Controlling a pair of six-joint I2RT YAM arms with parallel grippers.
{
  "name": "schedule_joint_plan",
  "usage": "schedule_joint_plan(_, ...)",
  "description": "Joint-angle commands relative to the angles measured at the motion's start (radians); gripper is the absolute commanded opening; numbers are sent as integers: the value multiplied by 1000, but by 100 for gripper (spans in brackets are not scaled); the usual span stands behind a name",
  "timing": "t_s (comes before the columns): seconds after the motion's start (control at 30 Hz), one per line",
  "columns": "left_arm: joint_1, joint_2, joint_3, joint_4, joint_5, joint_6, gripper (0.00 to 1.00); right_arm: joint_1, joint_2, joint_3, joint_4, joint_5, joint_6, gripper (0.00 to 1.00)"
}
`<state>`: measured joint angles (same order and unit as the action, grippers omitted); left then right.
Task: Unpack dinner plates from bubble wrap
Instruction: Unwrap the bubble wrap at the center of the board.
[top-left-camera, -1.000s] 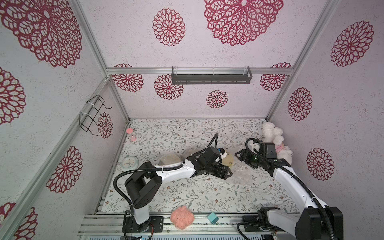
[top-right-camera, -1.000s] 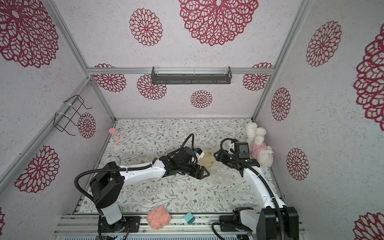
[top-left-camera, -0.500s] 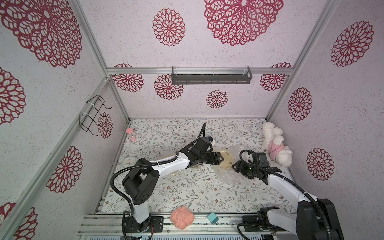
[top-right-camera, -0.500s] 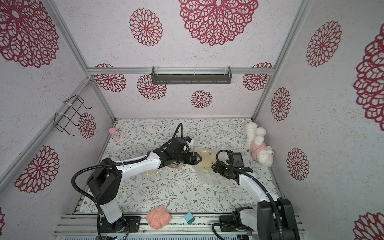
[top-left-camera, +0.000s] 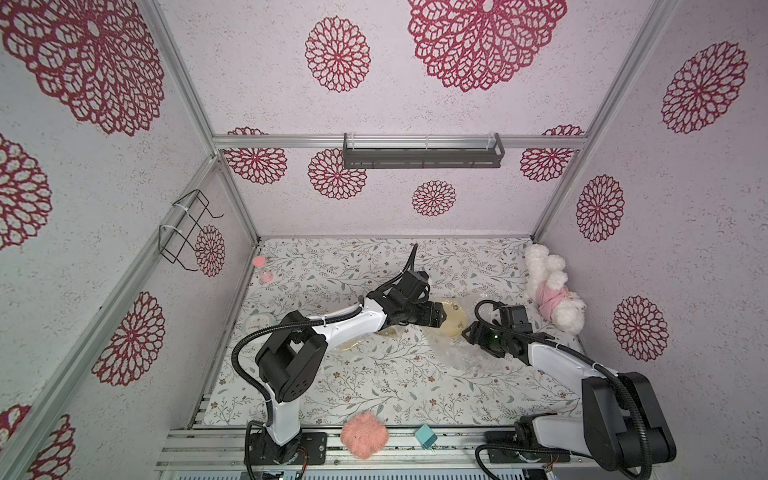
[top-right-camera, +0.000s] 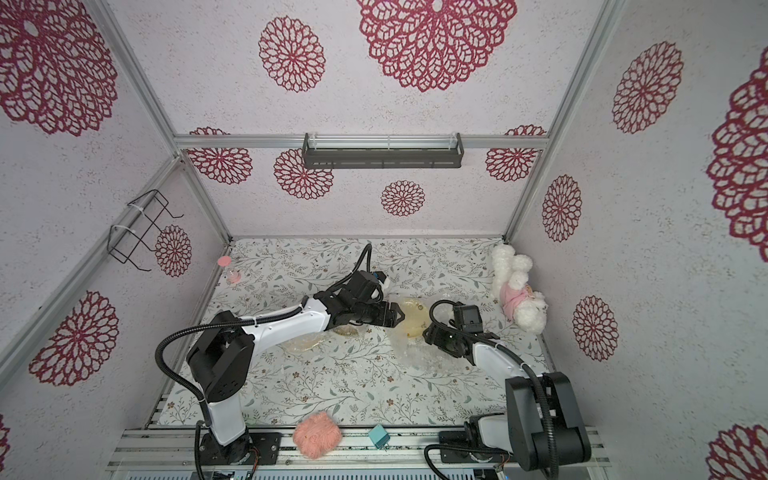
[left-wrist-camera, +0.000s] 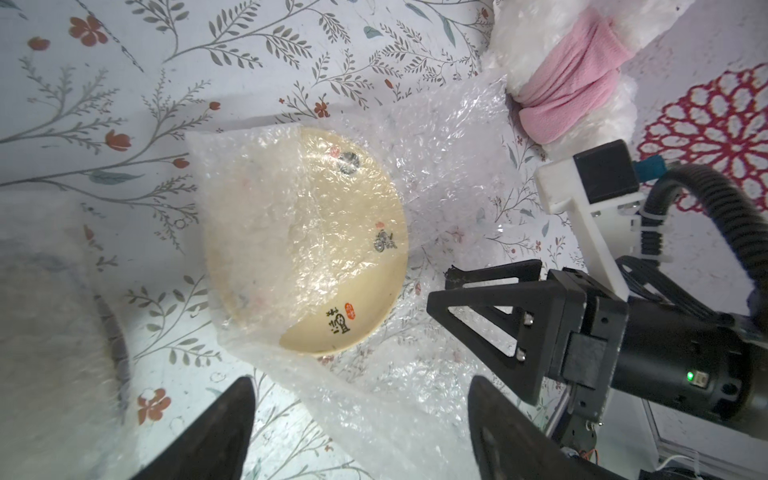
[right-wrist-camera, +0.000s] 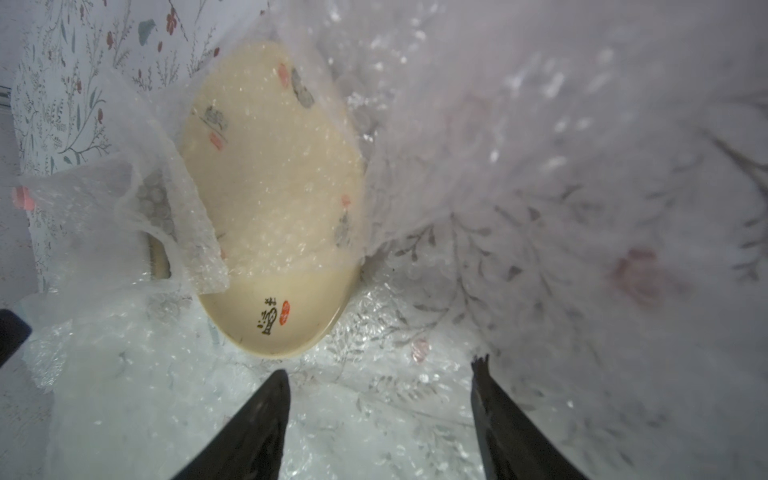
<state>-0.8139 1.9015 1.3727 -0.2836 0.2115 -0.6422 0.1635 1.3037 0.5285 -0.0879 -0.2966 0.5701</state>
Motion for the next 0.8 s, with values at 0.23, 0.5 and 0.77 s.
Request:
schedule_joint_plan(0.23,-41,108,120,-134,-65,77,81,-24,22,-21,56,36,-14,69)
schedule_joint_plan(0.5,-40,142,162,-180,-95,109,79,-80,65,-3,76,22,-37,69)
schedule_joint_plan(0.77,-39,166,225,-199,-95,116,79,-114,106,25,78,11,-60,69)
